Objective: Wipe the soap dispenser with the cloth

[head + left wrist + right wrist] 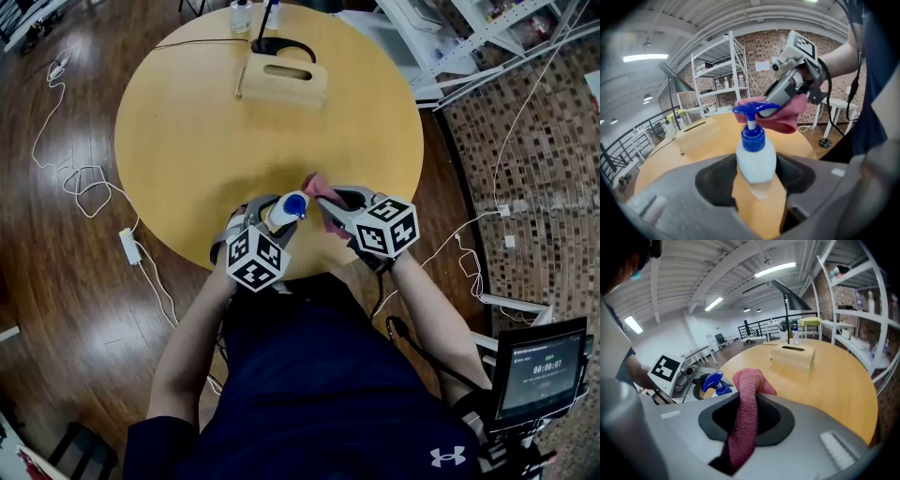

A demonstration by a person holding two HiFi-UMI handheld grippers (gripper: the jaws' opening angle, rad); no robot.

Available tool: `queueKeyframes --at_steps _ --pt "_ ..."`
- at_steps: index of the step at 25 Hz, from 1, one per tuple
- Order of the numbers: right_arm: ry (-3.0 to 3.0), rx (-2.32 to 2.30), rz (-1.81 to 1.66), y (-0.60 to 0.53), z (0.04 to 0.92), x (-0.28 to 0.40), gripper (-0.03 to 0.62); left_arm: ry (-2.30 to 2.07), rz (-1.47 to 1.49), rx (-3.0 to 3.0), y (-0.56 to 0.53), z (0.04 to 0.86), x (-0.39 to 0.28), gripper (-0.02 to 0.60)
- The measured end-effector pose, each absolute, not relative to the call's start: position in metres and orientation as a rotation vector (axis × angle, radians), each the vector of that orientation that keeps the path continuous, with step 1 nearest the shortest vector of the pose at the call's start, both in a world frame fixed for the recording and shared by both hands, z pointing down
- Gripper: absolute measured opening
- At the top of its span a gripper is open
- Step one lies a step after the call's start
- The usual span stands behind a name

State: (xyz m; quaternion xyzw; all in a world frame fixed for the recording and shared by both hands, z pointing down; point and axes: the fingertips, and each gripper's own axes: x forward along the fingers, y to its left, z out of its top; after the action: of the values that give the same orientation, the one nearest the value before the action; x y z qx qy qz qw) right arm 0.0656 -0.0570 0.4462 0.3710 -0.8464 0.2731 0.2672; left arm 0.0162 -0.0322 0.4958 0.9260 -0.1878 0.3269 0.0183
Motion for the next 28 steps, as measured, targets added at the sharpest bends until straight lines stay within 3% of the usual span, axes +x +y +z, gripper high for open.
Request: queueKeyframes --at_steps 4,9,16,23,28 --pt "-2.181 0.840 0.582 -0.050 0.457 0.040 0.075 -0.585 1.022 2.868 -0.031 0.495 0.014 0.253" --pt "-2.209 0.787 0.695 -0.005 0.462 0.022 0.074 -0.576 1.031 2.875 -0.030 0.492 0.013 0.253" --pt "-2.207 0.997 0.670 -0.041 0.439 0.060 0.074 -0.457 1.121 2.918 -0.022 0.492 0.006 0.253" --pt "-2.220 0.683 0.593 -0.019 0.452 0.026 0.074 -0.370 1.293 2.829 -0.033 0.488 -0.002 0.259" --pt "-2.271 0.602 0.749 0.019 0.455 0.019 0.074 -0.600 1.098 2.536 -0.012 0.464 -0.008 0.282"
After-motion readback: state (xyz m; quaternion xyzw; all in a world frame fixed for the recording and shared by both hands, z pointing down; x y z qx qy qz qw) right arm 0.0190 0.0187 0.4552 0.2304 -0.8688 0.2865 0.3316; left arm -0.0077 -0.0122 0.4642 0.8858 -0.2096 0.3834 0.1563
